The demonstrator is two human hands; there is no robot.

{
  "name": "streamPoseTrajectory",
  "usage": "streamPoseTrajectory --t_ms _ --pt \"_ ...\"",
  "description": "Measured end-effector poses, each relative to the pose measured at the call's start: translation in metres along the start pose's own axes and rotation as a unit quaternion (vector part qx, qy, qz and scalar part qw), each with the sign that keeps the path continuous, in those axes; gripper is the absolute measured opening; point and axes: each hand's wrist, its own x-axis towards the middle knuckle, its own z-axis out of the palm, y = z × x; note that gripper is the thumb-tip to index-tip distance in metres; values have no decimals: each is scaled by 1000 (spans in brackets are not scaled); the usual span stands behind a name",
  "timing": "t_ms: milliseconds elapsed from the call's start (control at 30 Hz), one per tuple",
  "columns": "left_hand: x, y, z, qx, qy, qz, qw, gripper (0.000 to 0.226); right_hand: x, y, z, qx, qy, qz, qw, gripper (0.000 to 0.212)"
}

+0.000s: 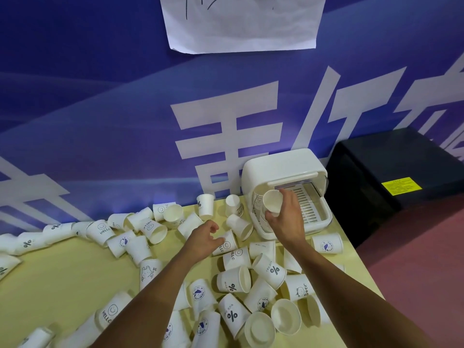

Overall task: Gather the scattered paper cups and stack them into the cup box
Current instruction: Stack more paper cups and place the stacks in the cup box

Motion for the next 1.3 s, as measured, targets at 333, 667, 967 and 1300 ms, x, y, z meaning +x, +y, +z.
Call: streamPoseTrajectory --t_ms 333,667,967,1300 --pt "-2 -12 5 3 1 -14 1000 40 3 20 19 -52 -78 67 993 83" --pt "0 -20 14 -1 -5 -36 999 41 9 26 32 -43 -96 118 987 78" --pt "4 -27 20 -15 -14 -52 998 41 8 28 40 -7 -79 133 988 70" --pt "1 -33 18 -12 -4 -43 999 39 14 24 45 12 -81 138 987 69"
